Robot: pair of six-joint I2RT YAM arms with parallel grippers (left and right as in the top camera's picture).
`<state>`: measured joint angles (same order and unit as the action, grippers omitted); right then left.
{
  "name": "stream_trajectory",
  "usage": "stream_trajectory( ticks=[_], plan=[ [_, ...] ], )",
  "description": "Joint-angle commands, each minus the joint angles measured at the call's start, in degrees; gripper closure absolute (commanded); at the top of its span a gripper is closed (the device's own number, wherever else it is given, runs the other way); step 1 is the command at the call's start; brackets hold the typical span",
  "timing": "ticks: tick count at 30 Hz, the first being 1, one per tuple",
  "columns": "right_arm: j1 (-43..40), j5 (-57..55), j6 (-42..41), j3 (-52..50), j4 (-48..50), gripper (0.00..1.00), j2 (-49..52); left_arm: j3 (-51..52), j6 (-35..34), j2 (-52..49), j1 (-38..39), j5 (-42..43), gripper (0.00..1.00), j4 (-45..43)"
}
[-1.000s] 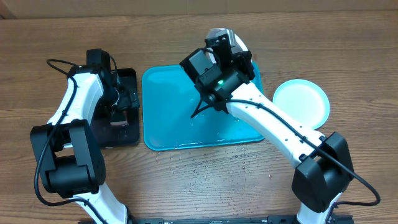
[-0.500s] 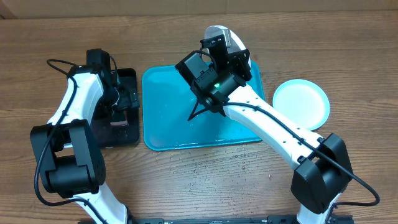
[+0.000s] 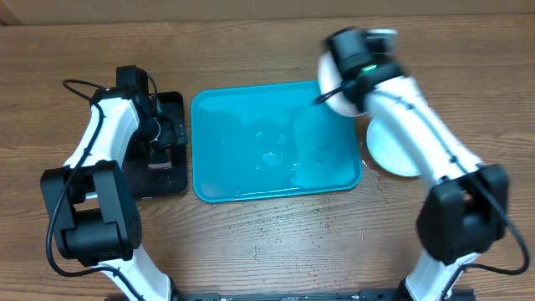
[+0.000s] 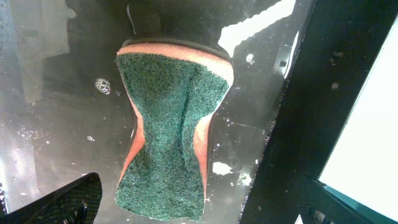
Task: Clean dirty plates on tray and stack at the side
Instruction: 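Lower the white plate onto the plate stack and release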
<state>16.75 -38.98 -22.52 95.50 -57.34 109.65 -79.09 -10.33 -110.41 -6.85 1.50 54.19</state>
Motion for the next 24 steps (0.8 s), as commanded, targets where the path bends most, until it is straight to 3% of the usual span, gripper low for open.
stream_trajectory(
  ticks=[1, 6, 12, 24],
  plan=[
    [-10.5, 22.1, -8.0, 1.6, -1.2, 0.96, -2.4, 0.0, 0.5, 1.4, 0.2, 1.1, 0.00, -0.2],
    [-24.9, 38.7, -7.9, 1.0, -3.5, 0.96, -2.4, 0.0, 0.5, 1.4, 0.2, 1.1, 0.00, -0.2],
    [-34.1, 44.9, -5.2, -4.8, -8.0, 0.96, -2.4, 0.0, 0.5, 1.4, 0.2, 1.0, 0.00, -0.2],
    [-35.1, 46.6, -2.6, -12.5, -9.2, 0.96, -2.4, 0.0, 0.5, 1.4, 0.2, 1.0, 0.00, -0.2]
  ],
)
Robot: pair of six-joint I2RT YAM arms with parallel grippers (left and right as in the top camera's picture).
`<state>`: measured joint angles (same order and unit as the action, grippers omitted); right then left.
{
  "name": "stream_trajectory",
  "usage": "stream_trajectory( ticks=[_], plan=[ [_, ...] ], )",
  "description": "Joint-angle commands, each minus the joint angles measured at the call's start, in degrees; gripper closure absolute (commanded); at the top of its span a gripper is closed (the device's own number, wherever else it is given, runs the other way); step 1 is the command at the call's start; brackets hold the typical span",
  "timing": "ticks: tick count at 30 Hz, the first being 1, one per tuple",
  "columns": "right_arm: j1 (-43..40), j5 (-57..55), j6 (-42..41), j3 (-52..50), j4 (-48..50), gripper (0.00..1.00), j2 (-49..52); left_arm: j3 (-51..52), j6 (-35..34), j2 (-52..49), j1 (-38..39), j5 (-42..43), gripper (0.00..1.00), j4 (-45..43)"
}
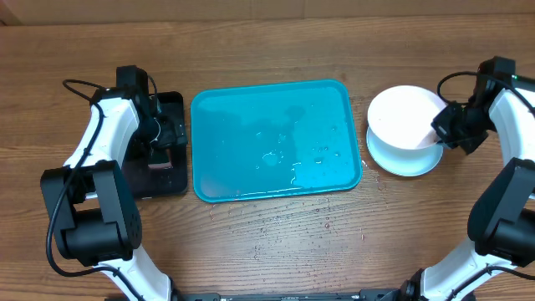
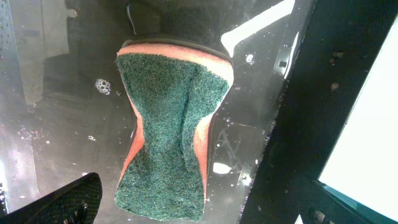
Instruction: Clean dirty plates on tray and stack at the side
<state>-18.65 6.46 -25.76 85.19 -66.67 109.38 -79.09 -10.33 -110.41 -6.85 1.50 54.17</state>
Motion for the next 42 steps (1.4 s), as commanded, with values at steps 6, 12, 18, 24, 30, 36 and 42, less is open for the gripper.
stream_trajectory(
  ticks=[6, 12, 18, 24, 30, 36, 42],
  plan=[
    [0.2, 1.2, 0.8, -4.5, -0.1, 0.96, -2.2, 0.0, 0.5, 1.4, 0.2, 1.0, 0.00, -0.2],
    [0.3, 2.9, 4.8, -4.5, -1.2, 0.00, -2.3, -0.9, 0.5, 1.5, 0.2, 1.0, 0.00, 1.9],
    [1.0, 8.4, 10.6, -4.5, 0.9, 0.00, -4.5, -4.1, 0.5, 2.7, 0.3, 1.5, 0.00, 3.9],
    [7.1, 11.5, 17.1, -4.5, 5.9, 0.00, -9.9, -5.1, 0.5, 7.1, 1.5, 2.7, 0.00, 2.8],
    [15.9, 7.6, 20.0, -4.5, 9.0, 0.00, -13.4, -4.7, 1.4, 11.8, 2.4, 5.0, 0.00, 3.3],
    [19.8, 5.5, 18.0, -4.6, 6.1, 0.00, -14.4, 2.1, 2.6, 19.2, 3.4, 5.0, 0.00, 3.5],
    [20.1, 4.3, 17.9, -8.3, 8.0, 0.00, -20.4, 16.2, 2.7, 33.4, 3.5, 5.2, 0.00, -3.2]
  ],
)
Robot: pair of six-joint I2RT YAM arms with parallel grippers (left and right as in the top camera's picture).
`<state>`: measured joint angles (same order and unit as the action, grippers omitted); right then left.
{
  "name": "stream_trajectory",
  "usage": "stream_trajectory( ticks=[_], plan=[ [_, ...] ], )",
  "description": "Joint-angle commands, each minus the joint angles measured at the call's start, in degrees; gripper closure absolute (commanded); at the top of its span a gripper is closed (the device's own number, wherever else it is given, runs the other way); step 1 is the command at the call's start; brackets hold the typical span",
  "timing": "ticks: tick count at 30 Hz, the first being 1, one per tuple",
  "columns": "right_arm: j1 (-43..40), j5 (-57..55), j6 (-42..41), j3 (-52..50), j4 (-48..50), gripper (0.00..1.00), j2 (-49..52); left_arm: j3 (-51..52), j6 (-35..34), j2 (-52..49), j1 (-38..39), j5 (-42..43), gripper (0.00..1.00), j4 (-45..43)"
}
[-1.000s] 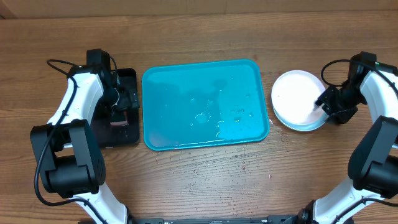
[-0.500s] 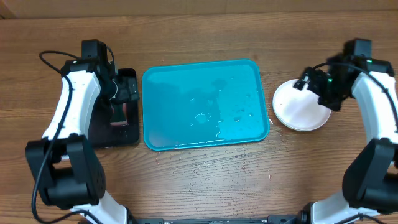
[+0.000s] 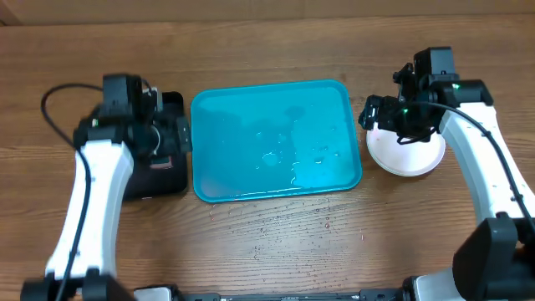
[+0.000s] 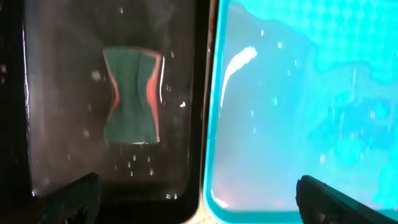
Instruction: Clean dirty plates on tray and stack at the side
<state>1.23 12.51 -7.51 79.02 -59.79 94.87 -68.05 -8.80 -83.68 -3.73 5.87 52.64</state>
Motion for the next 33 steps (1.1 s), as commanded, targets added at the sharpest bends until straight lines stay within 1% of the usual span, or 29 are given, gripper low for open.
stream_trajectory(
  ticks=[1, 5, 9, 13, 19, 33],
  plan=[
    [0.2, -2.2, -0.3, -3.8, 2.2, 0.00, -8.2, 7.3, 1.1, 9.3, 0.4, 0.9, 0.00, -2.6],
    [0.2, -3.1, 0.2, -11.0, 7.5, 0.00, -18.6, 14.9, 2.6, 21.2, 0.4, 2.4, 0.00, -5.8],
    [0.2, -6.7, 0.3, -18.8, 12.3, 0.00, -30.6, 20.5, 2.4, 33.3, 0.4, 2.5, 0.00, -6.7],
    [0.2, -7.6, 0.3, -22.3, 12.9, 0.00, -37.6, 23.1, 2.4, 40.1, 0.4, 2.3, 0.00, -6.8],
    [0.2, -7.5, 0.3, -22.4, 11.4, 0.00, -39.5, 23.3, 2.4, 40.8, 0.4, 2.3, 0.00, -6.3],
    [0.2, -7.5, 0.3, -22.4, 11.3, 0.00, -34.8, 23.3, 2.4, 37.9, 0.4, 2.3, 0.00, -6.2]
  ],
)
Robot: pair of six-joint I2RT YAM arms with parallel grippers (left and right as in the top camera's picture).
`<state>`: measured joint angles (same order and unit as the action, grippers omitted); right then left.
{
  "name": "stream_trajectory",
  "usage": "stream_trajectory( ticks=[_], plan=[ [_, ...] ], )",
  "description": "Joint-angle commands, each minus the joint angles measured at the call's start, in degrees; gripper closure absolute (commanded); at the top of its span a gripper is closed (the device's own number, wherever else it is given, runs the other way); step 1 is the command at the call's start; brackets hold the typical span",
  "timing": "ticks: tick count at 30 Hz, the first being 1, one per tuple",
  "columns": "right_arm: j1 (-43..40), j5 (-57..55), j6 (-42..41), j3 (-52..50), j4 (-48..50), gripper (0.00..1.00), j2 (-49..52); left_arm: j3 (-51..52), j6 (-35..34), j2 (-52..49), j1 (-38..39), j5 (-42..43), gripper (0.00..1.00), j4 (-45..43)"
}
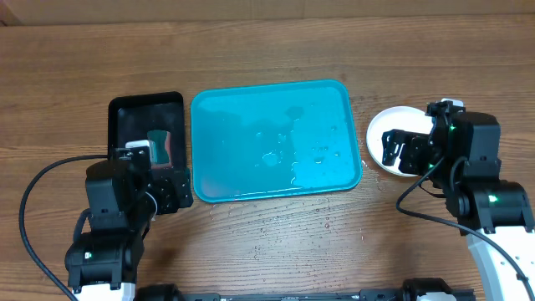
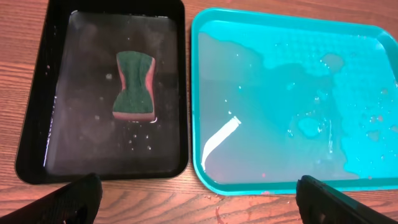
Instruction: Clean dirty plates on tray and stack at the side
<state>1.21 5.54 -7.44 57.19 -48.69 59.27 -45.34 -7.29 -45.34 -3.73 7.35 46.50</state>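
Note:
The teal tray (image 1: 276,138) lies mid-table, wet and bare of plates; the left wrist view shows its puddles (image 2: 292,93). White plates (image 1: 394,119) sit stacked on the table to its right. My right gripper (image 1: 401,150) hangs over the stack's near edge, its jaws unclear from above. The green and orange sponge (image 2: 134,84) lies in the black water basin (image 2: 34,112). My left gripper (image 2: 196,211) is open and empty, held back over the wood in front of basin and tray; in the overhead view it is the left gripper (image 1: 160,191).
The black basin (image 1: 117,113) stands left of the tray, almost touching it. Water drops spot the wooden table (image 1: 276,221) in front of the tray. Both arms stand at the table's front corners.
My left gripper was close over the basin and the tray's left rim; now it sits farther back, seeing both whole. The right arm has drawn back toward the front, gripper at the stack's near edge.
First my right gripper held a white plate at the tray's far right corner while my left hung open low over the sponge. Then the plate rested tilted on the stack at the right. Later the left stood higher and the right over the stack. Now both arms are drawn back.

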Motion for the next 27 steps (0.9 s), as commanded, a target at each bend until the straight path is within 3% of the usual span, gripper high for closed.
stream_trajectory(
  ticks=[1, 9, 14, 22, 27],
  plan=[
    [0.2, -0.6, 0.2, -0.6, 0.2, 0.00, 1.2, 0.6, 0.9, -0.7, 0.4, 0.8, 0.00, 0.0],
    [0.2, -1.6, 0.3, -0.9, 2.9, 0.00, -1.3, 0.6, 0.9, -2.8, 0.4, 0.8, 0.00, 0.0],
    [0.2, -1.7, 1.6, -7.8, 16.7, 0.00, -10.8, 0.6, 0.9, -4.7, 0.4, 0.8, 0.00, 0.0],
    [0.2, -2.6, 1.5, -31.2, 42.1, 0.00, -37.1, 0.6, 0.9, -8.3, 0.4, 0.8, 0.00, 0.0],
    [0.2, -3.0, 1.5, -42.2, 53.0, 0.00, -46.6, 0.6, 0.9, -10.4, 0.4, 0.8, 0.00, 0.0]
  ],
)
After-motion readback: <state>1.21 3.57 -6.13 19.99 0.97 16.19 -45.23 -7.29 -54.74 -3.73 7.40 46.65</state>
